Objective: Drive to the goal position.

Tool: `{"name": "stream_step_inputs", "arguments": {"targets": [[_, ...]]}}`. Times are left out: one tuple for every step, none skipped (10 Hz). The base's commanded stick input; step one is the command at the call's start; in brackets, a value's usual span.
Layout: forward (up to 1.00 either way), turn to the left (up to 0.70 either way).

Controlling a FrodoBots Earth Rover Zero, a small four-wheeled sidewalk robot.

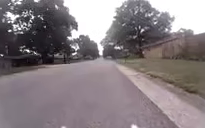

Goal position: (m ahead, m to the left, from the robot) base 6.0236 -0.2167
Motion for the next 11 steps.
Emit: {"name": "stream_step_inputs", "arguments": {"targets": [[0.07, 0.00], [0.07, 0.00], [0.07, 0.00], [0.07, 0.00], [0.07, 0.00], [0.07, 0.00], [0.07, 0.00], [0.07, 0.00], [0.07, 0.00], [0.07, 0.00], [0.07, 0.00]]}}
